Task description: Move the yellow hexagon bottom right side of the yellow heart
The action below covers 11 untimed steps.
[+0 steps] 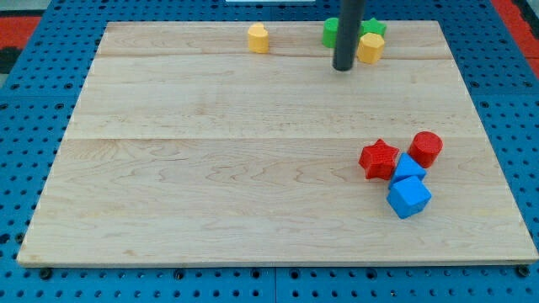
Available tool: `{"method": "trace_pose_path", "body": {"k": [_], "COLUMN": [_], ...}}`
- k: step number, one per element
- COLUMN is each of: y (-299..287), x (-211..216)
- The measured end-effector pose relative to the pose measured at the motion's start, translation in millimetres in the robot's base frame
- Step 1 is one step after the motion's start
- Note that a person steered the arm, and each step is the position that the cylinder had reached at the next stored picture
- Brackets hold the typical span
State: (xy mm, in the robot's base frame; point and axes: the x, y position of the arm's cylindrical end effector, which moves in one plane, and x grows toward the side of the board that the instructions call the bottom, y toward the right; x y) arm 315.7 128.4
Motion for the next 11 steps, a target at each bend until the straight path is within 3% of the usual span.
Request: {"method": "trace_pose_path", "body": {"k": [1,2,4,5,6,7,9,10,11], "y": [51,50,66,5,-19,1,-65,-97,-103], "x": [-4,-41,-77,-66,-33,-7,-24,-2,-26]}}
